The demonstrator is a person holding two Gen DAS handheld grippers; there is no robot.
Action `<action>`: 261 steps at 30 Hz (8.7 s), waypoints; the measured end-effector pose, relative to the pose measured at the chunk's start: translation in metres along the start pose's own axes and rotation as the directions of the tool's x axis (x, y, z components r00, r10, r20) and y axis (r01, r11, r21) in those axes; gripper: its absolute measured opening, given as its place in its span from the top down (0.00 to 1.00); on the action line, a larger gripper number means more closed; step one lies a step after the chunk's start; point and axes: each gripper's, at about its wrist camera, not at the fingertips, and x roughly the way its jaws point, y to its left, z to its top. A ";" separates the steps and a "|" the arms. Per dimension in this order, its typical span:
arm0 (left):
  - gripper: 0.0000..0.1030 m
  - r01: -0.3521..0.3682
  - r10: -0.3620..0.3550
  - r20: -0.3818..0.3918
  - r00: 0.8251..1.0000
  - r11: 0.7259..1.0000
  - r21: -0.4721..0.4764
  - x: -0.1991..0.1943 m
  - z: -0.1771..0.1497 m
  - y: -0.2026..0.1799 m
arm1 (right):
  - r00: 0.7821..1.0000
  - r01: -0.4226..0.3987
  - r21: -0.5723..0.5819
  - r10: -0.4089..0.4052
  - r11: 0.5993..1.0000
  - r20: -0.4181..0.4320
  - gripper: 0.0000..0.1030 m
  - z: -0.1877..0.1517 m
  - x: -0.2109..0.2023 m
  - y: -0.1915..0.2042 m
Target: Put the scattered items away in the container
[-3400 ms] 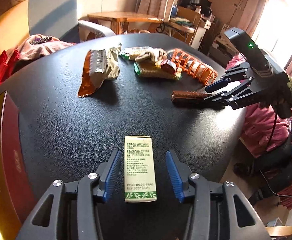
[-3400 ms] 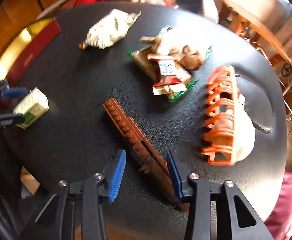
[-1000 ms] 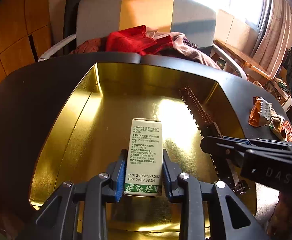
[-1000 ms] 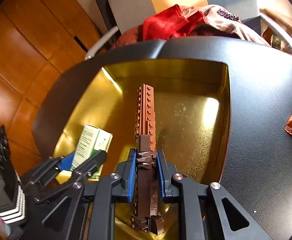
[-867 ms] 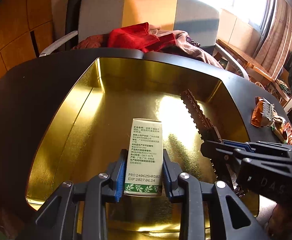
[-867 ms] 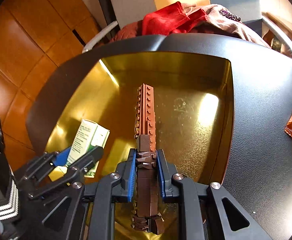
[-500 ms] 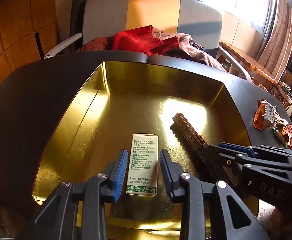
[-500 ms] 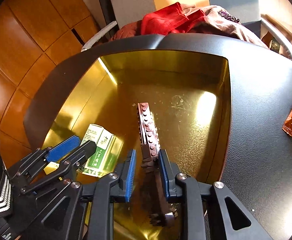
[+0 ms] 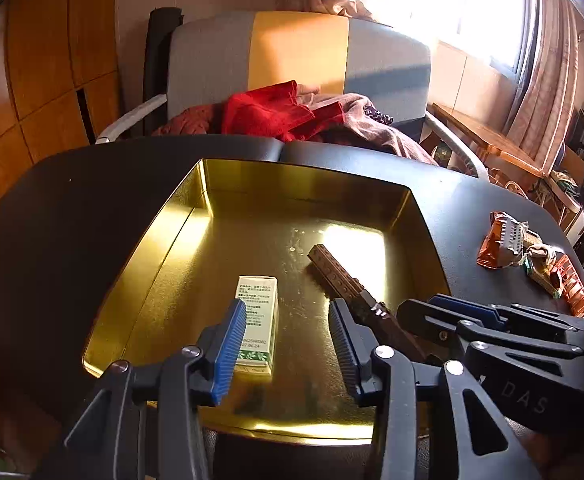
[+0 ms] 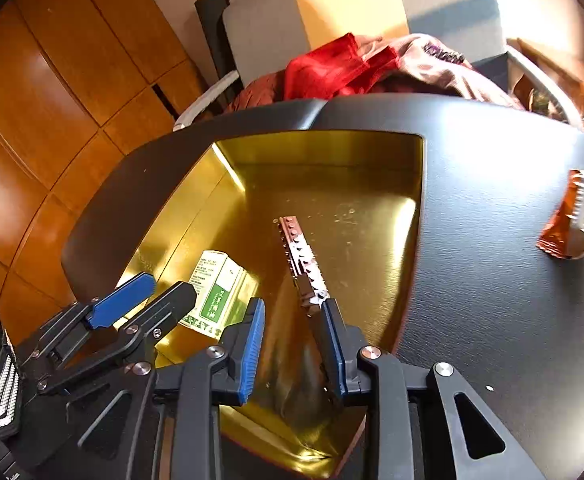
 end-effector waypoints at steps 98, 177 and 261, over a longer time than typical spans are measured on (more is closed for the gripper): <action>0.39 0.484 -0.377 -0.403 0.834 0.850 0.206 0.131 0.005 -0.247 | 0.984 0.125 0.324 -0.158 0.938 0.080 0.26 -0.009 -0.079 -0.304; 0.35 0.498 -0.413 -0.375 0.830 0.852 0.163 0.066 -0.067 -0.182 | 0.969 0.185 -0.156 -0.207 0.970 -0.138 0.90 -0.023 -0.020 -0.212; 0.31 0.511 -0.398 -0.371 0.839 0.810 0.287 0.051 -0.047 -0.213 | 0.972 0.233 -0.094 -0.234 0.968 0.001 0.38 -0.061 -0.087 -0.202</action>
